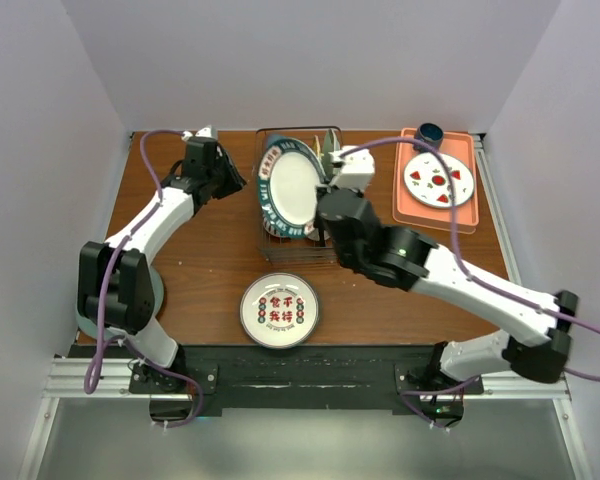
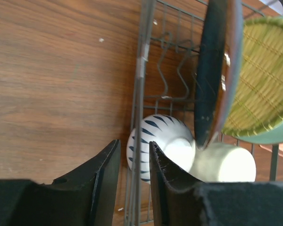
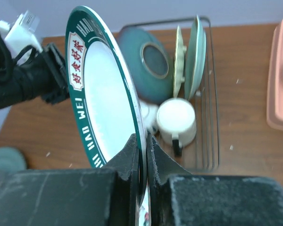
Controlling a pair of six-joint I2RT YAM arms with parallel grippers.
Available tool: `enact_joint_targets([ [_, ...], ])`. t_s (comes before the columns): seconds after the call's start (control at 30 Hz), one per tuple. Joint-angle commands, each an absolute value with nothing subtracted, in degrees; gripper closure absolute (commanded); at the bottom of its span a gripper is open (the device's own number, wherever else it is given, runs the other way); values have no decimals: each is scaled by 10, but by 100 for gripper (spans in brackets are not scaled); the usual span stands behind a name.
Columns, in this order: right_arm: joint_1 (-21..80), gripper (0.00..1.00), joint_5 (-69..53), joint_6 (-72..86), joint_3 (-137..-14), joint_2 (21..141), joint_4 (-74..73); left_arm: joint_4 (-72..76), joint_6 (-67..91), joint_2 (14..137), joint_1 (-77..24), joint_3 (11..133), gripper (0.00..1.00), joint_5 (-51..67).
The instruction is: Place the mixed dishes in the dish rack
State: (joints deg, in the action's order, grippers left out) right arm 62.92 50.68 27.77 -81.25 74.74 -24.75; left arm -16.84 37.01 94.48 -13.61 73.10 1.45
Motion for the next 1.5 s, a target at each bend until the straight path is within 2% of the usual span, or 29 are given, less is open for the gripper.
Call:
enact_joint_targets([
  [0.0, 621, 100, 596, 135, -885, 848, -99, -170, 378, 925, -131, 748, 62, 1],
  [0.07, 614, 100, 595, 102, -919, 882, -77, -190, 381, 904, -127, 737, 59, -16],
  [0.17, 602, 100, 594, 73, -967, 949, -47, -192, 381, 840, -115, 694, 43, -17],
  [0.2, 600, 100, 595, 66, -979, 964, -37, -196, 378, 825, -113, 677, 33, -18],
  [0.27, 592, 100, 596, 43, -1010, 1006, -15, -217, 365, 783, -109, 665, 25, -25],
  [0.37, 583, 100, 620, 4, -1055, 1066, 16, -256, 357, 749, -100, 653, 19, -28],
  [0.83, 570, 100, 720, -173, -1208, 1270, 112, -283, 328, 690, -90, 623, 16, -24],
  [0.93, 567, 100, 744, -203, -1197, 1268, 140, -275, 327, 692, -89, 615, 16, -18],
  [1.17, 551, 100, 791, -342, -1150, 1262, 304, -265, 326, 699, -88, 606, 16, -3],
  [1.47, 530, 100, 795, -303, -1089, 1204, 272, -252, 327, 700, -88, 593, 16, 15],
])
